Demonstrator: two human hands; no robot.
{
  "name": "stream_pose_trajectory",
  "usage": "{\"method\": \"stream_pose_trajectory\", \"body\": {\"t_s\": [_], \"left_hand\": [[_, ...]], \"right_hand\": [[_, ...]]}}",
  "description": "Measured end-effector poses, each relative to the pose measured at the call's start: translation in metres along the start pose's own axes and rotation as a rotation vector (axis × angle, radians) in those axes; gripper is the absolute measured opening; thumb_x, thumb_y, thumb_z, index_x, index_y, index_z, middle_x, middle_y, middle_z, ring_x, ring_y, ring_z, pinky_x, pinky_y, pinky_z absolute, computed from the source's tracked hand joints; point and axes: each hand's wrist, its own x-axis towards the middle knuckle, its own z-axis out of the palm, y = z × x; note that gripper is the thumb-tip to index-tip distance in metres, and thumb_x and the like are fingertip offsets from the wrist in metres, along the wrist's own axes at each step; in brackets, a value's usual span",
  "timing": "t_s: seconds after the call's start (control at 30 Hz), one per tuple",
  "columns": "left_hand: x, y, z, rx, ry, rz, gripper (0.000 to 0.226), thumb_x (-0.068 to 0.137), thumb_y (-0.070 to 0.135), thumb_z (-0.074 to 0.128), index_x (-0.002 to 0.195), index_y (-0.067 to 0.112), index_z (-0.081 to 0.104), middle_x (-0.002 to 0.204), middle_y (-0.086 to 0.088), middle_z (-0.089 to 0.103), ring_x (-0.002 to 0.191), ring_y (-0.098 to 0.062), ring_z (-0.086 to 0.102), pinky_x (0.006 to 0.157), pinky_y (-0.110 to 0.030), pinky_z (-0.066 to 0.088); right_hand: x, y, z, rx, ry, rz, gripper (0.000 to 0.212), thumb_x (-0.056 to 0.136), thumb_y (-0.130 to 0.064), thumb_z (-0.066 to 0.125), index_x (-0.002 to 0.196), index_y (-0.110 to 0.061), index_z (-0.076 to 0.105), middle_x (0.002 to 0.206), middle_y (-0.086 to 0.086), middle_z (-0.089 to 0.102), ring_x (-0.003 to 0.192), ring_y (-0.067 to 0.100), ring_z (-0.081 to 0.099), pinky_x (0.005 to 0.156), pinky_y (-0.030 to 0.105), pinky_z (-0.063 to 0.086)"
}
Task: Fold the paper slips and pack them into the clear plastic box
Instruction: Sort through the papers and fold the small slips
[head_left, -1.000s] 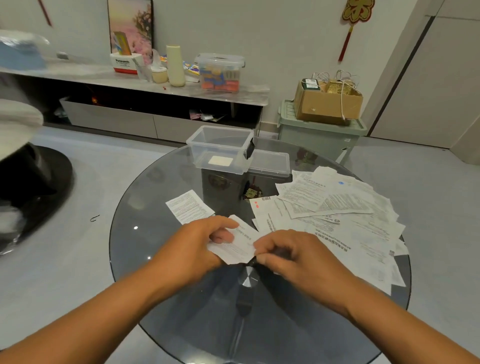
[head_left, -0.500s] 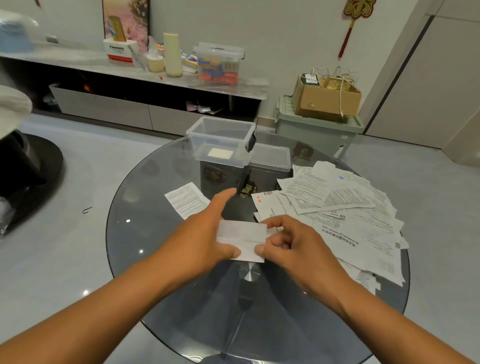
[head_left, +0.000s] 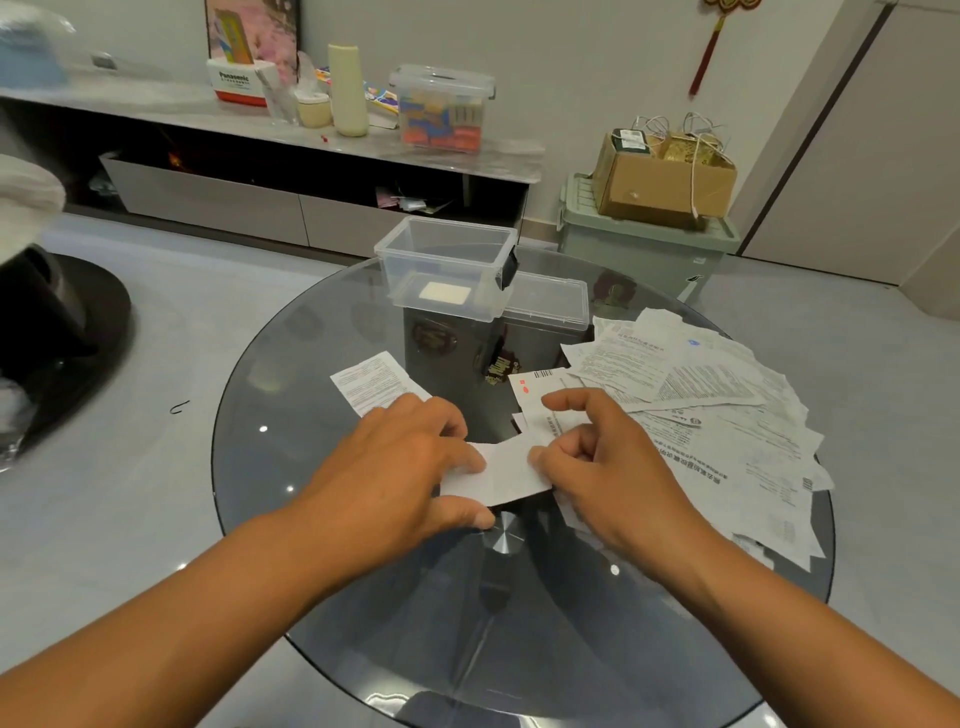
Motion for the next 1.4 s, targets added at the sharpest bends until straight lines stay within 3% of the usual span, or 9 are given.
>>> {"method": "stream_pose_trajectory", "body": {"t_s": [0.23, 0.43, 0.57, 0.7, 0.87, 0.97, 1.1, 1.27, 1.4], "left_hand": [[0.004, -0.003, 0.001, -0.201, -0.053, -0.052, 0.040, 0.084, 0.046, 0.077, 0.122, 0.037, 0.068, 0.116, 0.021, 0.053, 0.107, -0.003, 0.052, 0.087, -0.018, 0.042], [0.002, -0.005, -0.006, -0.519, -0.009, -0.092, 0.079, 0.073, 0.020, 0.090, 0.132, 0.045, 0.044, 0.116, 0.016, 0.053, 0.094, 0.001, 0.059, 0.084, -0.016, 0.051], [-0.003, -0.009, -0.013, -0.283, -0.048, -0.046, 0.046, 0.081, 0.046, 0.080, 0.123, 0.039, 0.063, 0.128, 0.026, 0.045, 0.098, 0.006, 0.054, 0.080, -0.008, 0.044], [-0.004, -0.006, -0.002, -0.158, 0.068, -0.053, 0.020, 0.091, 0.047, 0.069, 0.106, 0.034, 0.072, 0.111, 0.018, 0.056, 0.106, -0.005, 0.050, 0.091, -0.027, 0.044], [-0.002, -0.008, 0.004, 0.025, 0.205, -0.092, 0.024, 0.089, 0.042, 0.072, 0.110, 0.031, 0.071, 0.112, 0.010, 0.057, 0.110, -0.018, 0.048, 0.084, -0.029, 0.035], [0.003, -0.021, 0.005, 0.137, 0.317, -0.132, 0.040, 0.083, 0.042, 0.078, 0.118, 0.023, 0.069, 0.122, 0.001, 0.061, 0.118, -0.028, 0.054, 0.095, -0.040, 0.042], [0.007, -0.040, -0.002, 0.085, 0.105, -0.348, 0.065, 0.092, 0.066, 0.049, 0.141, 0.023, 0.052, 0.148, 0.000, 0.048, 0.137, -0.024, 0.043, 0.113, -0.038, 0.031], [0.008, -0.064, -0.011, 0.289, 0.141, -0.420, 0.046, 0.099, 0.060, 0.037, 0.115, 0.025, 0.063, 0.116, 0.002, 0.064, 0.104, -0.027, 0.060, 0.083, -0.037, 0.039], [0.008, -0.075, -0.014, 0.345, 0.250, -0.435, 0.036, 0.104, 0.041, 0.042, 0.109, 0.017, 0.068, 0.094, -0.002, 0.060, 0.085, -0.029, 0.056, 0.069, -0.033, 0.027]], "right_hand": [[-0.006, -0.012, 0.004, 0.247, 0.022, -0.077, 0.052, 0.100, 0.001, 0.051, 0.128, -0.042, 0.051, 0.121, -0.013, 0.062, 0.092, 0.006, 0.076, 0.080, 0.024, 0.061], [-0.012, 0.000, 0.012, -0.203, -0.188, -0.277, 0.041, 0.103, -0.019, 0.057, 0.131, -0.048, 0.049, 0.113, -0.024, 0.069, 0.109, 0.000, 0.065, 0.094, 0.032, 0.054], [-0.014, -0.002, 0.014, -0.410, -0.209, -0.371, 0.044, 0.106, -0.023, 0.047, 0.138, -0.053, 0.039, 0.119, -0.030, 0.065, 0.121, -0.002, 0.050, 0.100, 0.029, 0.046], [-0.012, -0.002, 0.015, -0.375, -0.207, -0.357, 0.044, 0.105, -0.023, 0.050, 0.136, -0.052, 0.040, 0.125, -0.025, 0.064, 0.118, -0.005, 0.058, 0.099, 0.026, 0.051], [-0.012, 0.000, 0.014, -0.472, -0.231, -0.428, 0.027, 0.105, -0.028, 0.051, 0.129, -0.041, 0.054, 0.115, -0.016, 0.065, 0.107, 0.002, 0.057, 0.091, 0.028, 0.051], [-0.013, -0.002, 0.017, -0.595, -0.236, -0.555, 0.021, 0.106, -0.030, 0.046, 0.121, -0.036, 0.060, 0.102, -0.016, 0.063, 0.096, 0.006, 0.050, 0.093, 0.026, 0.038], [-0.013, -0.005, 0.026, -0.719, -0.299, -0.620, 0.034, 0.106, -0.036, 0.036, 0.133, -0.033, 0.056, 0.130, -0.016, 0.059, 0.124, 0.007, 0.048, 0.113, 0.026, 0.016], [-0.010, -0.013, 0.034, -0.615, -0.384, -0.554, 0.040, 0.110, -0.032, 0.038, 0.149, -0.026, 0.043, 0.152, -0.011, 0.042, 0.142, 0.009, 0.035, 0.127, 0.036, 0.003], [-0.012, -0.019, 0.040, -0.908, -0.188, -0.458, 0.022, 0.101, -0.027, 0.051, 0.117, -0.020, 0.064, 0.136, 0.004, 0.054, 0.121, 0.029, 0.055, 0.122, 0.050, 0.024]]}}
